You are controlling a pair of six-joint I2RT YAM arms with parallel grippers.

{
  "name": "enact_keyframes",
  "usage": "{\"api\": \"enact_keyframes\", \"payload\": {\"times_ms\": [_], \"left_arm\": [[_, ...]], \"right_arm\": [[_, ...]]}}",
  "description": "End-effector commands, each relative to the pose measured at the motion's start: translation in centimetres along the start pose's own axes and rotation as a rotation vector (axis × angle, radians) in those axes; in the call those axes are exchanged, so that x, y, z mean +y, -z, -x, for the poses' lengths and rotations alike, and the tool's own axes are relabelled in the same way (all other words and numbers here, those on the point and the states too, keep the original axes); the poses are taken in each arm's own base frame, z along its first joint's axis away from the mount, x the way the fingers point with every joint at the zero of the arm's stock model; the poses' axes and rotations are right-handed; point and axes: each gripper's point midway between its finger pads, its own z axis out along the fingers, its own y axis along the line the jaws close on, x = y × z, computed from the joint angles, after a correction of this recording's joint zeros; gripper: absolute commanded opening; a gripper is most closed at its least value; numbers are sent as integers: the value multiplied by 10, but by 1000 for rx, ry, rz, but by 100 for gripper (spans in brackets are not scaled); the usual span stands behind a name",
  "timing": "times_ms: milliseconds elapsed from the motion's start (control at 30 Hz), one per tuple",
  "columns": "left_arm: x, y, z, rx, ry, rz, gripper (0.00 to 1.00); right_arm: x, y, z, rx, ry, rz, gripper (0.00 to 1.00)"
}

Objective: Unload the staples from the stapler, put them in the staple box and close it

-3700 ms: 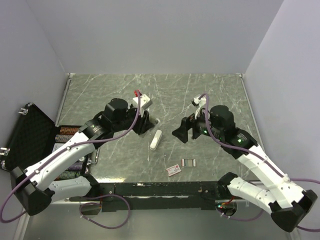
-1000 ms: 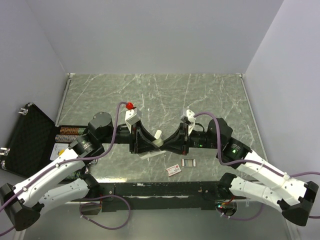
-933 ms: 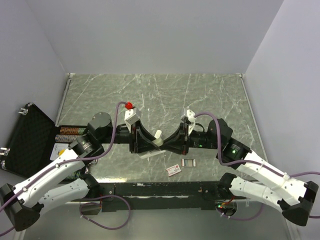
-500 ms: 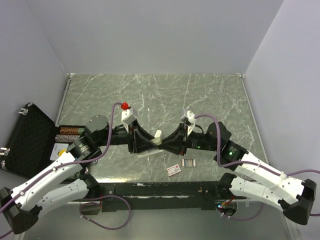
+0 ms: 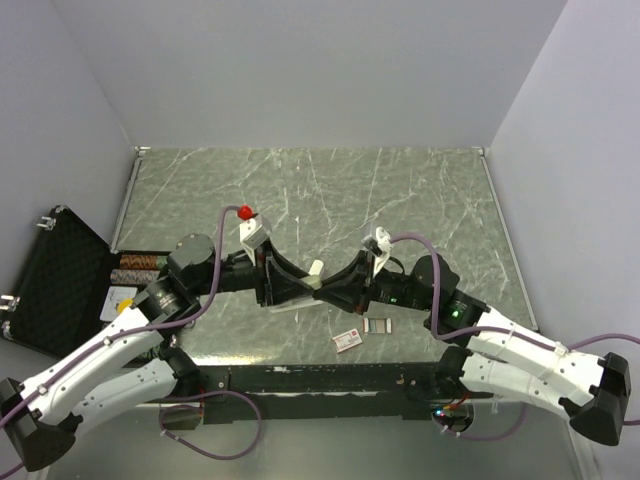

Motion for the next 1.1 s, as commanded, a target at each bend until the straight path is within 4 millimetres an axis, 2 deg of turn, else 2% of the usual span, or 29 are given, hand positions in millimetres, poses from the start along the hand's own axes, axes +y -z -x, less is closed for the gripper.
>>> {"api": "enact_keyframes", "payload": {"times_ms": [0,300,533,600,700,900,1067], "left_arm": [[30,28,150,-582,-181,282,1],[38,32,163,-631,-182,308,1],[39,32,159,-616,-184,308,1],[42,33,157,-607,-189,326,1],[52,33,148,-588,-184,363,1],[76,35,131,-550,-177,457,1],[88,32,111,-492,-151,485,1]], "right_arm": [[71,20,-89,337,-166,343,0],[78,17,-101,356,-185,365,0],[75,15,-93,345,-156,326,0],[71,12,-86,339,-129,294,0],[62,7,-74,335,-90,223,0],[25,8,-63,385,-28,-7,0],[-7,12,-30,338,37,-186,0]]}}
